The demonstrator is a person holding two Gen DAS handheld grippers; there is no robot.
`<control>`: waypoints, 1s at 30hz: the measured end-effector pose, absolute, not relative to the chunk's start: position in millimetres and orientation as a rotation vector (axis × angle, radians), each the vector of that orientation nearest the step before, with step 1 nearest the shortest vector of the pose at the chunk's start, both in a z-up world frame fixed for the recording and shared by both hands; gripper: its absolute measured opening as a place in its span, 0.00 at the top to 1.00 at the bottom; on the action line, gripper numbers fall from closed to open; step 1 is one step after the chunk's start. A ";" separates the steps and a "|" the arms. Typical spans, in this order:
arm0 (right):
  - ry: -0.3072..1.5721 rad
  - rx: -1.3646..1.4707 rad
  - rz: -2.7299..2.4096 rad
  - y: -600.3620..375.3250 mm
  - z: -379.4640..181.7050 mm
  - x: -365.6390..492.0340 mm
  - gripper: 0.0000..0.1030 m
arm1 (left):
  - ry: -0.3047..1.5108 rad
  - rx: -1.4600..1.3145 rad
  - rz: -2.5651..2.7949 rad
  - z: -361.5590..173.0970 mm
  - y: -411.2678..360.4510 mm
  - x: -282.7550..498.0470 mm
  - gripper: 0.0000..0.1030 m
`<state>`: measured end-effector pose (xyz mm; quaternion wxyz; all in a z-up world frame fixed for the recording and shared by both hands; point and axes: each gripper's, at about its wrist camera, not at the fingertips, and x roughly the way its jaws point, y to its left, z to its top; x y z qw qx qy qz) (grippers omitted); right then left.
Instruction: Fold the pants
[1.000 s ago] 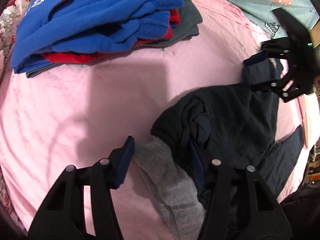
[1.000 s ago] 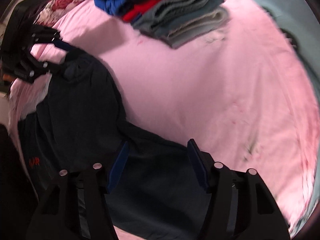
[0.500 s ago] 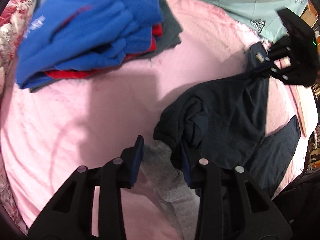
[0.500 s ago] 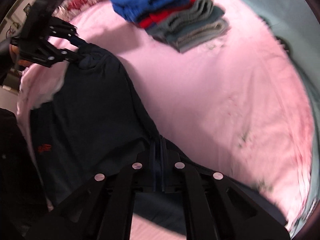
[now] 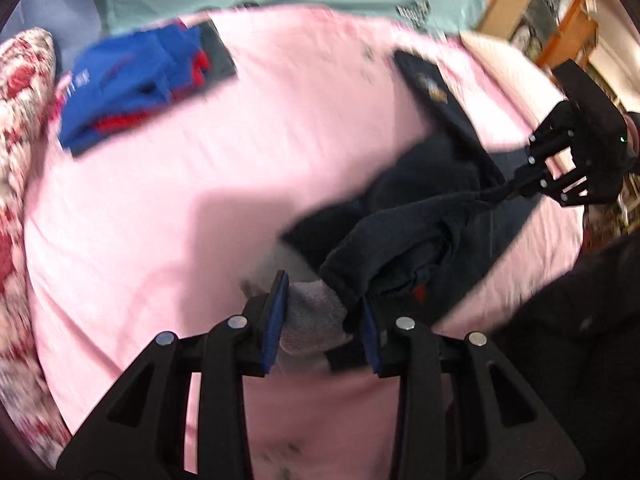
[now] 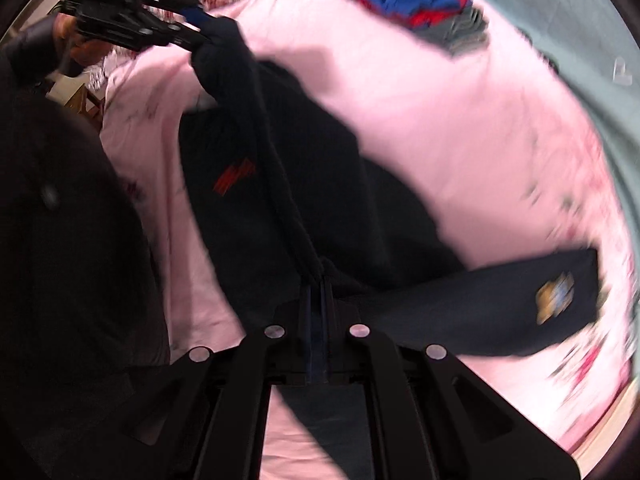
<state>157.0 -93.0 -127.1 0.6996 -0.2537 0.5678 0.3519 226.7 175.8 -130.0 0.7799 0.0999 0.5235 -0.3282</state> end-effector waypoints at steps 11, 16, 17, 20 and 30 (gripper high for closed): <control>1.297 -0.378 0.582 -92.3 -167.3 124.6 0.66 | 1.194 0.235 -0.592 -173.2 178.9 196.6 0.35; 1.292 -0.078 0.451 -122.1 -131.5 134.3 0.55 | 1.195 0.142 -0.561 -153.5 219.5 187.8 0.32; 1.292 -0.041 0.424 -122.9 -128.5 137.2 0.54 | 1.200 0.091 -0.561 -153.2 225.9 190.0 0.32; 1.223 0.083 0.479 -101.1 -117.1 148.4 0.52 | 1.215 -0.023 -0.555 -160.9 234.5 197.5 0.32; 1.270 -0.028 0.498 16.4 -158.7 174.2 0.52 | 1.099 0.023 -0.624 -144.9 178.2 213.7 0.32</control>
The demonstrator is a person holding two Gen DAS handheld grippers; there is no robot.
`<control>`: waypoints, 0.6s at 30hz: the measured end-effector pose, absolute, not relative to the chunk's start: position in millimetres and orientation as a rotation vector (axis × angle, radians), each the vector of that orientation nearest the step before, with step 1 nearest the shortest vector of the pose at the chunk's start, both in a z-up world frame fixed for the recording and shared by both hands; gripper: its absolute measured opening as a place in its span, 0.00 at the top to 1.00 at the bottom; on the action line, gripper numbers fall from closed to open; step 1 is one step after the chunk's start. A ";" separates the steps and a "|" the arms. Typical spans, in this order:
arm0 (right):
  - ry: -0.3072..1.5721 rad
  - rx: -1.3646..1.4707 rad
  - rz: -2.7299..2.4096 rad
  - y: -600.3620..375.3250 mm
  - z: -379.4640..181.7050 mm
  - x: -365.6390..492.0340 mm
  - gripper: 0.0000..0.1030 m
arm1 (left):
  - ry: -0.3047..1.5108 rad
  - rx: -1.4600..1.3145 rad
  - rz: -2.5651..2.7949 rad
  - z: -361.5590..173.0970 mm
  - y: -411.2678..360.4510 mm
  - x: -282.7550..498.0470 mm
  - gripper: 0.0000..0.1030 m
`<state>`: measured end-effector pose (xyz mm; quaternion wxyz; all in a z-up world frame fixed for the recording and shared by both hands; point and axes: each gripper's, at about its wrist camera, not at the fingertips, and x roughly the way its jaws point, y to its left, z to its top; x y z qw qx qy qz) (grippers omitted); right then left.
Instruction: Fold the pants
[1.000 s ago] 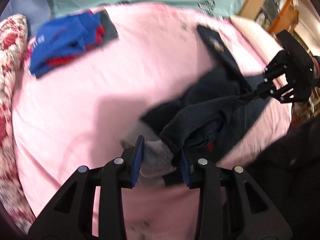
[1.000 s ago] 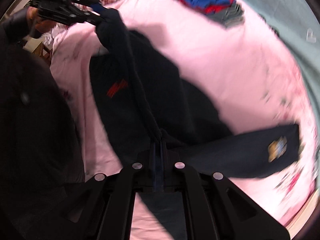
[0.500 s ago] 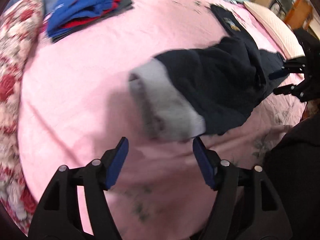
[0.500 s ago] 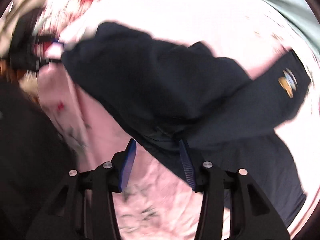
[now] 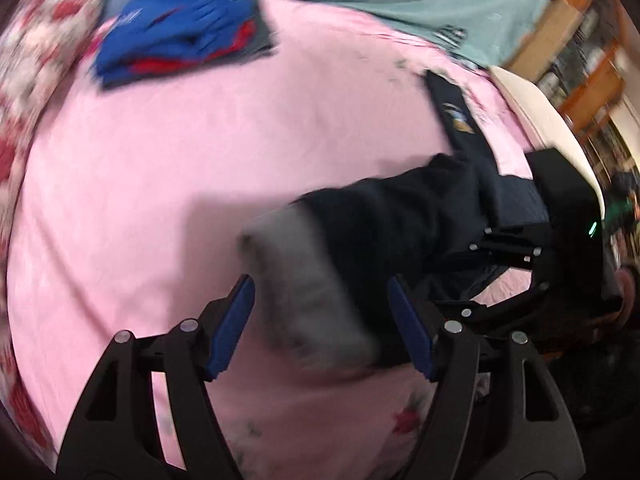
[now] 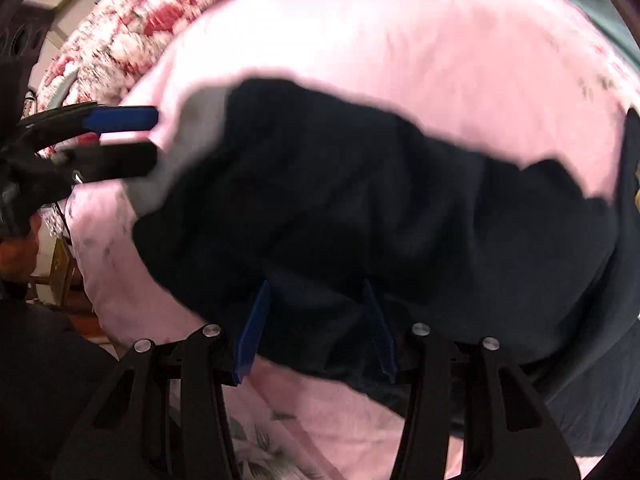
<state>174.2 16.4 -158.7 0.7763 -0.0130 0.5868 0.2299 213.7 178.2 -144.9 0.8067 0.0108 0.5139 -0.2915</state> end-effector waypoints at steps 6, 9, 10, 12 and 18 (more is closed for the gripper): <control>1.028 0.079 0.073 -105.6 -102.0 225.7 0.49 | 1.118 0.106 -0.570 -178.0 125.2 213.6 0.29; 1.032 0.248 -0.162 -174.4 -111.7 275.6 0.49 | 1.105 0.142 -0.501 -190.5 113.2 214.6 0.22; 1.032 0.304 -0.205 -192.6 -116.5 291.2 0.49 | 1.108 0.137 -0.496 -191.2 110.0 215.4 0.17; 1.041 0.357 -0.262 -216.1 -127.2 316.7 0.49 | 1.109 0.143 -0.468 -193.3 105.1 216.1 0.15; 1.047 0.255 -0.372 -230.3 -142.6 385.3 0.49 | 1.125 0.125 -0.403 -194.8 108.4 216.2 0.14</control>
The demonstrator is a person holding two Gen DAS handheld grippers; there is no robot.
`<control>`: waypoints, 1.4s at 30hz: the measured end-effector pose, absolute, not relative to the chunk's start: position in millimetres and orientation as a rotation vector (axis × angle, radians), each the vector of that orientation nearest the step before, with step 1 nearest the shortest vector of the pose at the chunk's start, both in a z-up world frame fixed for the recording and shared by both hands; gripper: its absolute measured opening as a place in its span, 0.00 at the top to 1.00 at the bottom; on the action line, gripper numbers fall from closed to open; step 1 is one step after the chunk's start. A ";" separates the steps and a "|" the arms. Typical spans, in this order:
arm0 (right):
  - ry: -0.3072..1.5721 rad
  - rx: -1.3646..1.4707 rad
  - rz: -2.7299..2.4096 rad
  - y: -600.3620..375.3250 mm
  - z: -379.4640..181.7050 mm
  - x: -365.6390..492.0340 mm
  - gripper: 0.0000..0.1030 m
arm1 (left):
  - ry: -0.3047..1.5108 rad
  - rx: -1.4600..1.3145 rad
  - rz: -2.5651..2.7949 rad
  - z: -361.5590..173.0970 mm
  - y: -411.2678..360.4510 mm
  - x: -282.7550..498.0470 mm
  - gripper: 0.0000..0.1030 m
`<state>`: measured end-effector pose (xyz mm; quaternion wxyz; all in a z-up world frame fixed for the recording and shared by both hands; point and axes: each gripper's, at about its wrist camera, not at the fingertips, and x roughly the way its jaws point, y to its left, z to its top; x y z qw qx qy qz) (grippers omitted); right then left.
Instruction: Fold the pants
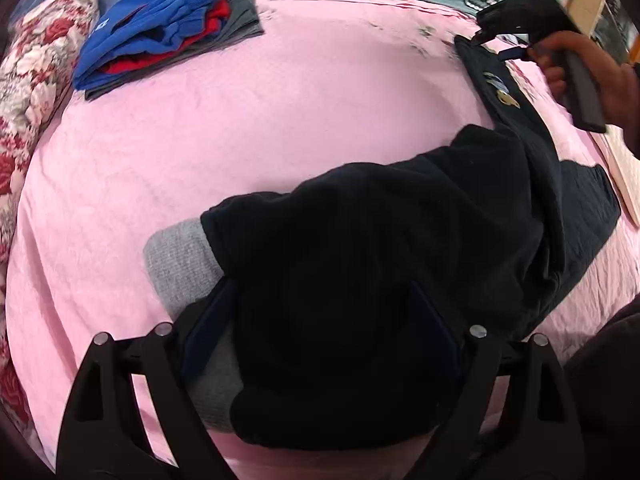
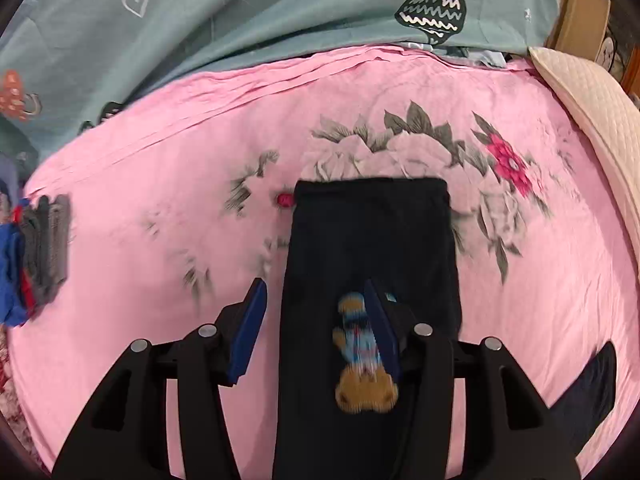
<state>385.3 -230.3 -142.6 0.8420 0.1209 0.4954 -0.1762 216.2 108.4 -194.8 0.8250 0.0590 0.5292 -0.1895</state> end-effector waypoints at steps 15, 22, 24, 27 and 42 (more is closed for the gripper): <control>0.989 0.393 -0.279 -282.6 -130.2 356.3 0.94 | 1.187 0.124 -0.393 -194.5 104.6 225.6 0.11; 0.644 0.673 -0.180 -370.6 -32.0 203.5 0.94 | 1.192 0.141 -0.388 -193.4 103.6 225.4 0.10; 0.576 0.757 -0.210 -400.0 -34.1 146.0 0.94 | 1.192 0.158 -0.379 -193.6 99.5 225.3 0.10; 0.585 0.814 -0.311 -429.2 -67.5 78.0 0.94 | 1.196 0.197 -0.359 -195.3 91.9 223.3 0.09; 0.670 0.862 -0.520 -473.8 -130.5 -11.1 0.51 | 1.246 0.289 -0.285 -202.0 69.8 229.5 0.02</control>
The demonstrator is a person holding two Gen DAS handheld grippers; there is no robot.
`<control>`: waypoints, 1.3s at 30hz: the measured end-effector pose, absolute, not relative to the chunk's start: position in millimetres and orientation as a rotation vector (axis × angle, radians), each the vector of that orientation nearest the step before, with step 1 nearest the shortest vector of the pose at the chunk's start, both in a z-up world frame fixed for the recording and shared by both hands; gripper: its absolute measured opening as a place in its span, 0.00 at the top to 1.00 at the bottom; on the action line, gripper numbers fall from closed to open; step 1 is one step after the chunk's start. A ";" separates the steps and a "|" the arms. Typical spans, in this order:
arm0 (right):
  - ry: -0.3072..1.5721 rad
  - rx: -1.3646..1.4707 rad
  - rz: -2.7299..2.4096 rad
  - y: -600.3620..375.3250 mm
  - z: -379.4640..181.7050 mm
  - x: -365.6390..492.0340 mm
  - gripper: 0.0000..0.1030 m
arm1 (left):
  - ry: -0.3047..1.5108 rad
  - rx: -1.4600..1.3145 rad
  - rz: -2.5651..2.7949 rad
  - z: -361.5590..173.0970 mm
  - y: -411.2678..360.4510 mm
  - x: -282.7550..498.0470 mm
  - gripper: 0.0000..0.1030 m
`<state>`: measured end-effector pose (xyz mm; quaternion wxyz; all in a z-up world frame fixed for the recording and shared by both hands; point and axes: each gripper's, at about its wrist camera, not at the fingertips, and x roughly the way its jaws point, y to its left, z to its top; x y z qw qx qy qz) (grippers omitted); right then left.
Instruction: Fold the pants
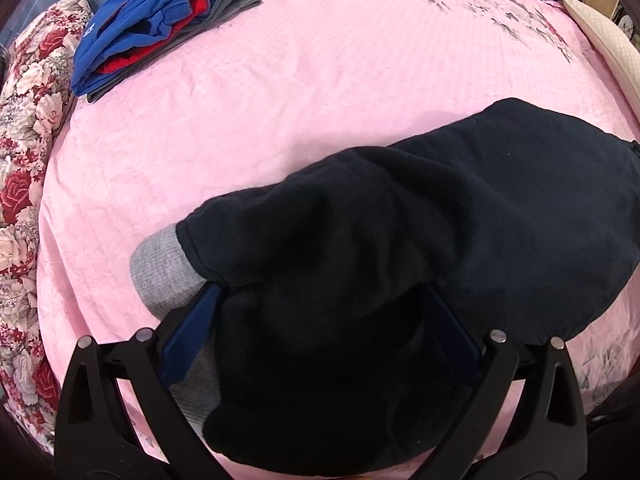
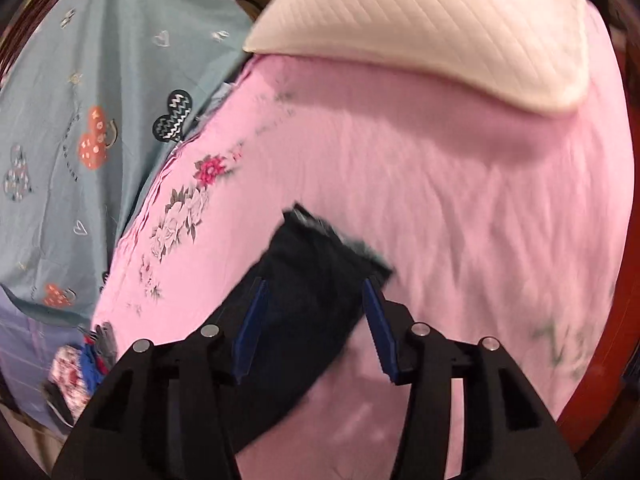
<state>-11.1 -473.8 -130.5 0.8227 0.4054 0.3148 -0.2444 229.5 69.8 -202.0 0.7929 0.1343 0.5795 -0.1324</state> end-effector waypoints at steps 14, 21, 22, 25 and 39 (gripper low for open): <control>1.080 0.327 -0.368 -499.1 -179.3 102.7 0.91 | 1.214 0.260 -0.186 -201.1 67.7 217.2 0.02; 0.924 0.299 -0.418 -507.7 -142.8 94.0 0.96 | 1.214 0.239 -0.154 -202.3 69.6 216.8 0.02; 0.920 0.260 -0.452 -508.1 -147.2 95.6 0.97 | 1.212 0.237 -0.148 -202.5 69.3 216.3 0.02; 1.051 0.246 -0.481 -516.7 -188.6 104.4 0.97 | 1.208 0.241 -0.142 -203.0 68.2 216.1 0.02; 0.926 0.317 0.012 -362.7 -117.5 106.5 0.93 | 1.050 0.387 -0.448 -154.7 -22.2 209.3 0.02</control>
